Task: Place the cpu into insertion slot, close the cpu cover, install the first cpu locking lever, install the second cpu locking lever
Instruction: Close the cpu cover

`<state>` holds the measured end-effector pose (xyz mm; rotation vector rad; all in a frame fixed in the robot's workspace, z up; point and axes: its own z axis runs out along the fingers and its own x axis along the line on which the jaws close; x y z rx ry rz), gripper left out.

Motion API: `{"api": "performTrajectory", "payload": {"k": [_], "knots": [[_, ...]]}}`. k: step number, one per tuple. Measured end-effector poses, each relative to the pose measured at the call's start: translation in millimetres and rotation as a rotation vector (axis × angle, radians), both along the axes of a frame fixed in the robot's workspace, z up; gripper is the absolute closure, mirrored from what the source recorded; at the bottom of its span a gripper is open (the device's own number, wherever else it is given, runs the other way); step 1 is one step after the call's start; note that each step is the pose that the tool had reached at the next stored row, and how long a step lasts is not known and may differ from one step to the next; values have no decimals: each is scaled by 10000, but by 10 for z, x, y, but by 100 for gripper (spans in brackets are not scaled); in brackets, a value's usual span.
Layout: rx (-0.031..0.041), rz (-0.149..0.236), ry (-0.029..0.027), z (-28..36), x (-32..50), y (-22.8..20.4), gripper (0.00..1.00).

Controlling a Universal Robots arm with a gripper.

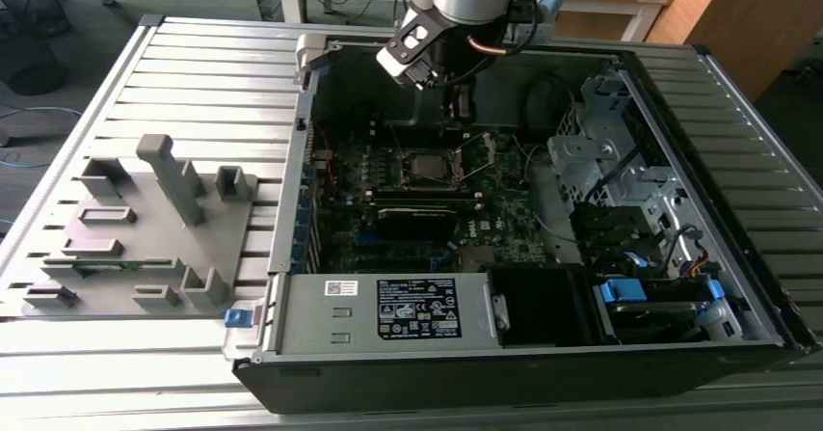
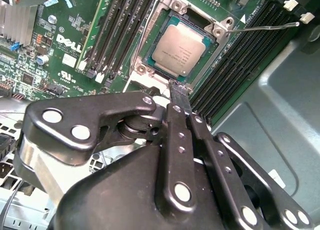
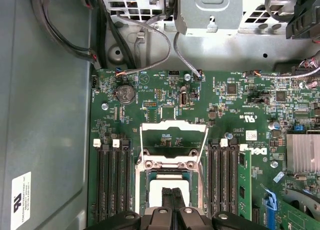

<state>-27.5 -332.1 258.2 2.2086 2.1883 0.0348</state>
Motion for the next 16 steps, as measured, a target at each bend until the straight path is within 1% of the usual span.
{"api": "performTrajectory", "payload": {"k": [6, 16], "knots": [[-1, 0, 0, 0, 39, 0, 90], [0, 0, 0, -1, 64, 0, 90]]}}
